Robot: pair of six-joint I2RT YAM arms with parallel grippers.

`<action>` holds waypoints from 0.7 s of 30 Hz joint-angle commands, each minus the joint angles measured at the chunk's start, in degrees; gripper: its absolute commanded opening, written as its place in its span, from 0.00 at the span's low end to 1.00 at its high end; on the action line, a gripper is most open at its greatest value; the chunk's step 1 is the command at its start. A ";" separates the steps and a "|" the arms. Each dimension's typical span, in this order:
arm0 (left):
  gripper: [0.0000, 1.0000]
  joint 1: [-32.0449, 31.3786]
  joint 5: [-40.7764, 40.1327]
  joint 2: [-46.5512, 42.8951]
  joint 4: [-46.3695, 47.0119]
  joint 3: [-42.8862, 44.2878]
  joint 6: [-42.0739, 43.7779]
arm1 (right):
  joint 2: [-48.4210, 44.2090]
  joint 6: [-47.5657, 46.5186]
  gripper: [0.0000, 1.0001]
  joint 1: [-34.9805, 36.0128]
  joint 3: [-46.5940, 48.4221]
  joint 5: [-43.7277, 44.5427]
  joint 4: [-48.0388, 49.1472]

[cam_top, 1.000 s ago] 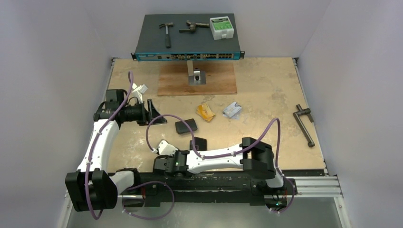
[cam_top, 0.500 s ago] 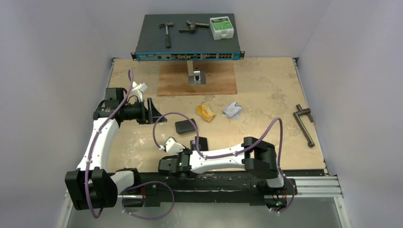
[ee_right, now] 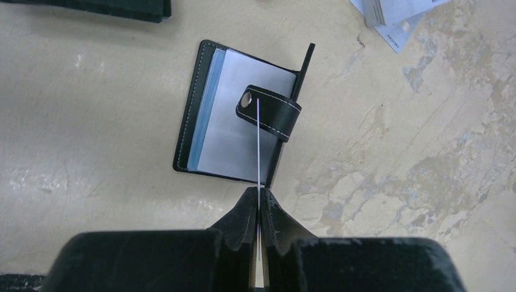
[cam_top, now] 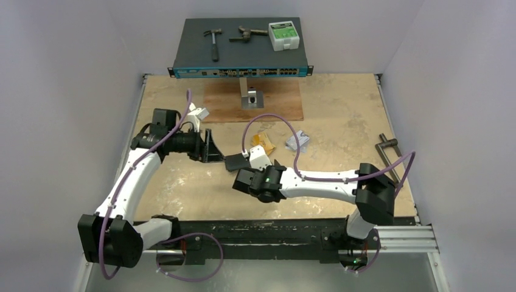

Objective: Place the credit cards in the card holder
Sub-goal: Pick up the card holder from the center of the board.

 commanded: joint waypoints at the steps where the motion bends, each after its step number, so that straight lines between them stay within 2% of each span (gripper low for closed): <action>1: 0.68 -4.15 -2.88 2.50 2.35 2.59 -0.03 | -1.16 2.81 0.00 -2.14 -1.36 1.78 1.66; 6: 0.68 -7.49 -4.54 5.19 3.33 4.89 -0.33 | -3.80 4.34 0.00 -5.53 -4.84 1.95 1.27; 17: 0.68 -16.70 -8.44 9.03 4.58 9.58 -1.42 | -12.52 14.24 0.00 -15.12 -15.46 -0.24 0.13; 21: 0.68 -19.63 -10.09 11.38 6.19 10.66 -2.06 | -13.29 14.63 0.00 -19.54 -16.44 -1.03 0.91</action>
